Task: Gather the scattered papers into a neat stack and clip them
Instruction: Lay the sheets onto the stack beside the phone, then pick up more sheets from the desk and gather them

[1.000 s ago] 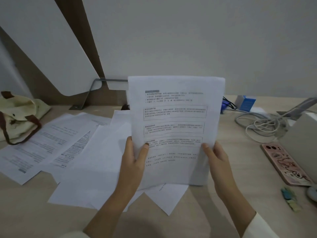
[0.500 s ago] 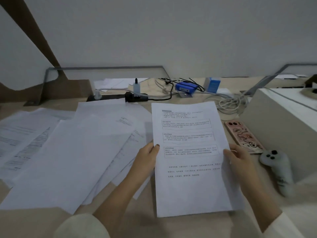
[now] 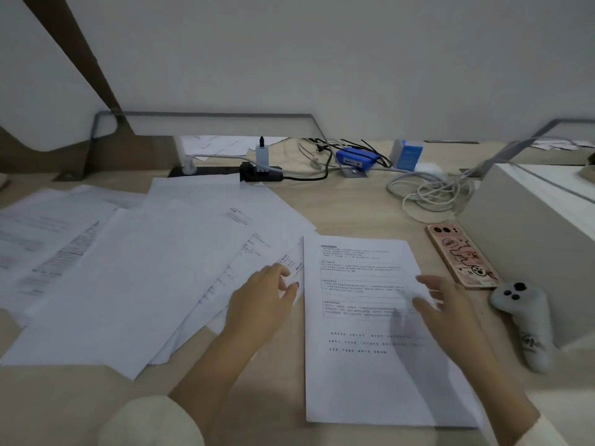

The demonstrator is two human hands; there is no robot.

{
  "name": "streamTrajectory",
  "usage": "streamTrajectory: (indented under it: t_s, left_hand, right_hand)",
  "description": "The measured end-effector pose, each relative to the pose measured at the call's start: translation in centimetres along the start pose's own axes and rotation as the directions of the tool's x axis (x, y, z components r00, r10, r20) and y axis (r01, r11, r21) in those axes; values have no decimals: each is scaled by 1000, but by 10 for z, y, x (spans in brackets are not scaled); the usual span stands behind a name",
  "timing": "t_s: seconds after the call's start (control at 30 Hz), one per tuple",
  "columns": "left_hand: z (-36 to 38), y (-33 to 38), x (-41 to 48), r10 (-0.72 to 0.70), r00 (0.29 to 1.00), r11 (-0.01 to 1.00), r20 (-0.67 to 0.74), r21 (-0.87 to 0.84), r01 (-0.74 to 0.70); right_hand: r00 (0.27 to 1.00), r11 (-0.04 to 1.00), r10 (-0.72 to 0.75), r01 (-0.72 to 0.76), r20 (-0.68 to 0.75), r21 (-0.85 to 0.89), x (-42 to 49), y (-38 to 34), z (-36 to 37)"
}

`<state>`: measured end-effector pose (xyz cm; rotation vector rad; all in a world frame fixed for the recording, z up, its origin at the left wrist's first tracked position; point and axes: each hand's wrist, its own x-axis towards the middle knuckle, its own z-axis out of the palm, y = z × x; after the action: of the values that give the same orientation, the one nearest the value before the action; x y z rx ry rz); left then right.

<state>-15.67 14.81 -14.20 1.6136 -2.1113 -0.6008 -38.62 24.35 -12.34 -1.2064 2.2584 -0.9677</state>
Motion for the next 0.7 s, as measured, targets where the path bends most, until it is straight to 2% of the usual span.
streamTrajectory:
  t_s: [0.07, 0.17, 0.3, 0.4, 0.53, 0.63, 0.7]
  left_hand:
    - [-14, -16, 3, 11, 999, 999, -42, 35, -10]
    - [-42, -51, 5, -63, 995, 996, -76, 51, 67]
    - [-79, -102, -6, -205, 978, 974, -46, 89, 209]
    - [-96, -127, -23, -257, 966, 955, -8, 152, 256]
    - [-98, -140, -39, -237, 970, 956, 58, 193, 222]
    - [-88, -134, -43, -255, 959, 945, 125, 240, 220]
    - [-80, -131, -41, -256, 960, 925, 110, 317, 211]
  right_hand:
    - [995, 994, -43, 33, 94, 102, -2, -26, 2]
    - [964, 973, -99, 42, 247, 226, -8, -70, 14]
    - [863, 947, -138, -29, 486, 321, -17, -116, 54]
    - [765, 883, -125, -204, 632, 422, -15, -137, 98]
    - [677, 629, 4, -574, 736, 524, -10, -151, 151]
    - [638, 515, 48, -675, 768, 529, -10, -155, 173]
    - [598, 516, 12, -690, 801, 507, -12, -158, 181]
